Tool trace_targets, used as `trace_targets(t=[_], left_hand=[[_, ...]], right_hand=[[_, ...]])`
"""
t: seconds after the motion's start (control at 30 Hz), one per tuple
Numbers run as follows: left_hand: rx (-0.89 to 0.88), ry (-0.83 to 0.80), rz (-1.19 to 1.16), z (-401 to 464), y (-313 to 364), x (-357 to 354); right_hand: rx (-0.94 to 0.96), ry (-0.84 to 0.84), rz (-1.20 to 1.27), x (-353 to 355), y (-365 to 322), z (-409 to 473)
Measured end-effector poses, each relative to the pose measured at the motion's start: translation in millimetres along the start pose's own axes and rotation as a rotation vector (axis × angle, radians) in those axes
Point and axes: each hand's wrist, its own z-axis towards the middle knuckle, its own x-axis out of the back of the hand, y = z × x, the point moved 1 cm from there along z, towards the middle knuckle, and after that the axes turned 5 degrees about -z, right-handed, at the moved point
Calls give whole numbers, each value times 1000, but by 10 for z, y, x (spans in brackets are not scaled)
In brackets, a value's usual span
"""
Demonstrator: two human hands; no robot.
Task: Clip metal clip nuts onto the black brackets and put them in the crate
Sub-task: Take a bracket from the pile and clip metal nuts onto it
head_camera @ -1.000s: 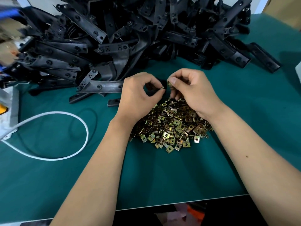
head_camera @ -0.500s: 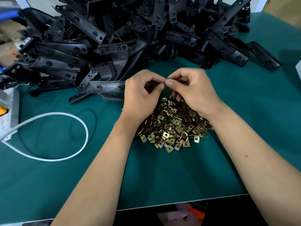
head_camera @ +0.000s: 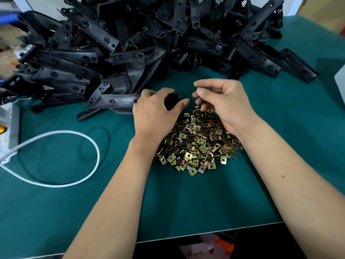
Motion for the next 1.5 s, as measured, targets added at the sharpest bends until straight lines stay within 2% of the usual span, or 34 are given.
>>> trace_targets(t=[0.2, 0.33, 0.5, 0.7, 1.1, 1.5], left_hand=[[-39, -77, -14, 19, -16, 1], [-95, -97, -236, -6, -10, 12], [-120, -58, -361, 17, -28, -34], [-165, -28, -393, 29, -65, -27], [-279, -16, -426, 9, -42, -3], [-354, -17, -385, 26, -18, -19]], right_hand=[[9, 9, 31, -19, 4, -11], [18, 11, -11, -7, 10, -4], [13, -3, -24, -1, 16, -5], [-18, -79, -72, -35, 2, -25], [24, -26, -69, -22, -6, -15], [-10, -49, -90, -50, 0, -22]])
